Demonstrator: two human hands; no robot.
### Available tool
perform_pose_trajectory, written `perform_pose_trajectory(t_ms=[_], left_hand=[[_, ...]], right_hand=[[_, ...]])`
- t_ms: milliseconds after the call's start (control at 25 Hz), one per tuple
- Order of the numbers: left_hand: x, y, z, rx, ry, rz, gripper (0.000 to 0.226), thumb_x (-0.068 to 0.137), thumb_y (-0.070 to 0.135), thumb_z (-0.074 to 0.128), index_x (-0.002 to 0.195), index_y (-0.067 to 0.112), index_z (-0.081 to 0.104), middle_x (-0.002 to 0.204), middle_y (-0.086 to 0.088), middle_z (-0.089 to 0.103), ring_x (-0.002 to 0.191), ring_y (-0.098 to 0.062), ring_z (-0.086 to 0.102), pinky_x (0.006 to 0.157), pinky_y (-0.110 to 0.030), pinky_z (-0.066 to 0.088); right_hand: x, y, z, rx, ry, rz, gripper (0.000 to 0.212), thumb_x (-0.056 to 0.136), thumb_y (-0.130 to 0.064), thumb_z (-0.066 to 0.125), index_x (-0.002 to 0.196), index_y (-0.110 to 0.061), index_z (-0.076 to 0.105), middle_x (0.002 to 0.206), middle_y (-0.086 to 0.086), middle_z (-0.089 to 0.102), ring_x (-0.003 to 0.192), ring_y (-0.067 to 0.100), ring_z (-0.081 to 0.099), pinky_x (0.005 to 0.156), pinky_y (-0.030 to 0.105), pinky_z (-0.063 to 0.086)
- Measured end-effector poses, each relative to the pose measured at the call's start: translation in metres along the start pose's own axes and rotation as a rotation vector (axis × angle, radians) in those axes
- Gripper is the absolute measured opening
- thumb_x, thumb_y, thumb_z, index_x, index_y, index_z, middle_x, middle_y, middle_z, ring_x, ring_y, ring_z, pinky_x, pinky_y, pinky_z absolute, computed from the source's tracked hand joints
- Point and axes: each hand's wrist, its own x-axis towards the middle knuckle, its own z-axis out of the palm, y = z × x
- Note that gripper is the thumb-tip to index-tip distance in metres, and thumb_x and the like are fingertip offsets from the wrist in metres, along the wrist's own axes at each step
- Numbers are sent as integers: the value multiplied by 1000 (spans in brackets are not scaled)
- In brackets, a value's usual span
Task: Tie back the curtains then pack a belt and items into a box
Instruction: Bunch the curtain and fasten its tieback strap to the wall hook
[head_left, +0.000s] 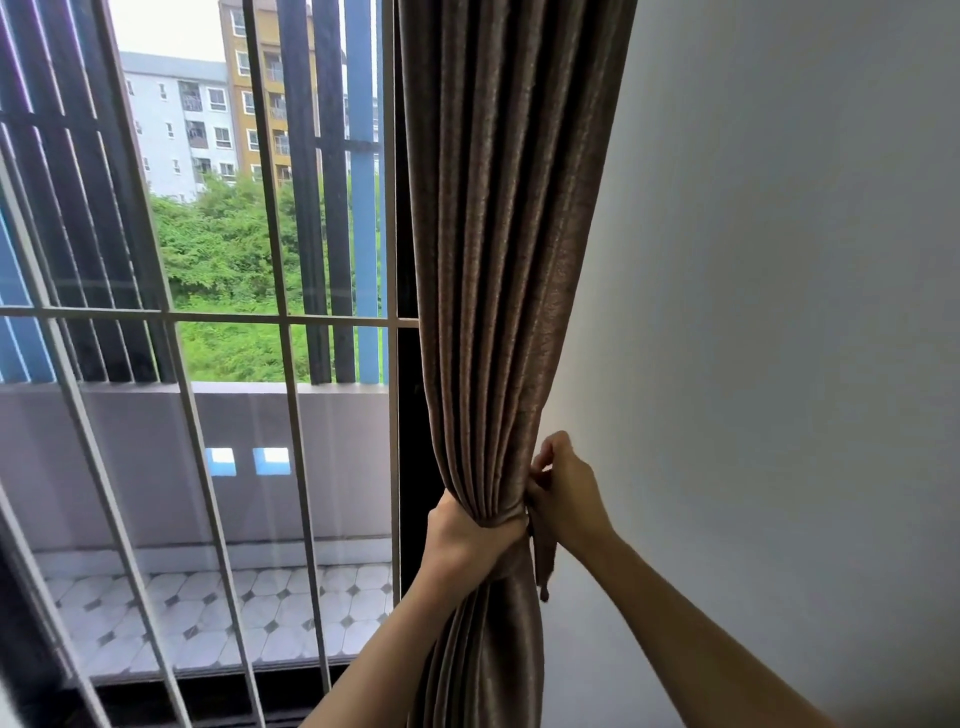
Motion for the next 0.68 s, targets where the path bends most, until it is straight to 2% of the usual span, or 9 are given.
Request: perform_pose_trajectory(t_ms=[40,120,240,280,360,440,520,600,680], left_hand=[[2,-2,-2,11,-2,4,49,54,40,75,100,25,66,90,4,71,83,-7,68,70,-27,59],[4,-5,-4,33,-17,15,51,54,41,76,102,26,66,92,6,70,86,-7,67,72,-26,58],[5,-4,-5,17,-22,0,54,55,37,80,105,22,64,94,5,69,86,-8,66,70,-25,57],[5,-5,-4,8,-16,-6,56,54,38,80,105,22,64,94,5,69,85,-8,67,70,-27,58],[6,-6,-4,-13,-16,14,65,51,41,80,109,22,61,95,5,70,85,-8,68,72,-30,60],[7,-8,-8,-44,-58,37,74,50,40,82,117,21,56,103,2,68,92,-10,68,76,-34,59],[6,-14,-14,-138,-142,77,77,54,28,81,123,17,51,113,-7,63,100,-16,66,82,-36,57],[-1,-16,-19,-333,-229,57,74,57,18,68,127,14,43,117,-13,58,104,-21,63,84,-35,56],[-6,-14,-20,-618,-302,-25,64,60,12,52,123,9,42,112,-19,58,100,-27,64,79,-36,56]], right_hand=[[0,2,-2,-36,-32,-81,23,84,-4,61,92,-21,48,90,-1,57,73,14,58,64,23,48],[10,3,-17,-202,-144,-250,28,85,-4,59,110,-16,58,107,-5,48,89,10,52,76,19,45],[25,-7,-32,-329,-167,-233,24,85,-11,62,108,-12,59,101,-3,50,85,16,52,73,23,47],[24,-11,-31,-270,-151,-173,24,84,-11,63,106,-10,56,96,2,56,82,22,56,70,29,50],[15,-12,-24,-2,-240,-29,23,85,-8,58,107,-6,50,96,11,64,82,28,64,70,40,55],[-3,-6,-17,353,-386,101,28,85,-6,52,113,-7,50,110,13,63,93,25,64,73,38,55],[-18,-4,-16,595,-525,156,48,76,-5,52,124,-9,47,122,10,58,110,21,59,85,31,52],[-28,-8,-12,581,-610,112,67,74,-5,63,135,-17,37,129,3,55,119,13,54,92,25,48],[-33,-13,0,483,-591,37,79,72,-9,74,137,-21,32,128,-2,53,117,6,55,93,21,48]])
